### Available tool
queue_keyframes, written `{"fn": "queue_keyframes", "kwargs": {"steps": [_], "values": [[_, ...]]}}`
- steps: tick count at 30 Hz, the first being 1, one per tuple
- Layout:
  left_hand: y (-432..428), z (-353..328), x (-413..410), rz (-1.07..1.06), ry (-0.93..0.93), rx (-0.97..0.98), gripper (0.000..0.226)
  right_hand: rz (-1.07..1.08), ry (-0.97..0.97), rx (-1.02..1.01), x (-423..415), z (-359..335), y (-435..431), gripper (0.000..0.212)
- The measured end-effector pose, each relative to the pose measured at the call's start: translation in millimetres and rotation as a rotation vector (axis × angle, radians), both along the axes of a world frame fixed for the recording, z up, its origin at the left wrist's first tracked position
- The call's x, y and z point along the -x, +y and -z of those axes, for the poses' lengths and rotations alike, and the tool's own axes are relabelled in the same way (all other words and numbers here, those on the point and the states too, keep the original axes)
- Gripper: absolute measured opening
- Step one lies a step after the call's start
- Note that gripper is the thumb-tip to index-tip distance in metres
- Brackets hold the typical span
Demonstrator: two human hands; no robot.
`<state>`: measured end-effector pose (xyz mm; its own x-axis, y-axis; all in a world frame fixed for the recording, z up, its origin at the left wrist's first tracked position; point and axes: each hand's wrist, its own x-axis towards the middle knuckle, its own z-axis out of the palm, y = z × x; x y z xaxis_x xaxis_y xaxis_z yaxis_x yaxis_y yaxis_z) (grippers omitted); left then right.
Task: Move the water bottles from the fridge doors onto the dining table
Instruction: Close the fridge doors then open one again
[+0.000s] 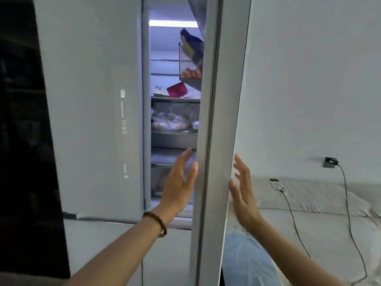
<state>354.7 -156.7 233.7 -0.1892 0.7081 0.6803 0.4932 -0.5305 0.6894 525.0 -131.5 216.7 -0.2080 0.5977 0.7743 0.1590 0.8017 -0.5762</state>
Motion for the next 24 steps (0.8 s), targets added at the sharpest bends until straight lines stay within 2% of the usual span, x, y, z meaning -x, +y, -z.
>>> {"fn": "queue_keyframes", "kwargs": {"steps": [4,11,13,16,20,22,24], "values": [[7,-7,40,-0.001,-0.042,-0.109,0.065,0.018,-0.114,-0.037,56,3,23,0.056],[56,-21,146,-0.117,0.002,-0.167,0.058,0.198,-0.316,-0.142,155,17,81,0.061],[79,-21,183,-0.166,0.083,-0.189,0.064,0.284,-0.357,-0.181,183,20,101,0.063],[118,-22,230,-0.218,0.221,-0.195,0.061,0.396,-0.395,-0.204,223,24,132,0.068],[170,-20,277,-0.374,0.399,-0.148,0.075,0.512,-0.46,-0.194,261,31,175,0.064],[195,-18,295,-0.465,0.554,-0.182,0.07,0.554,-0.502,-0.18,274,36,197,0.062],[220,-12,310,-0.55,0.797,-0.234,0.065,0.595,-0.577,-0.194,282,40,217,0.06]]}}
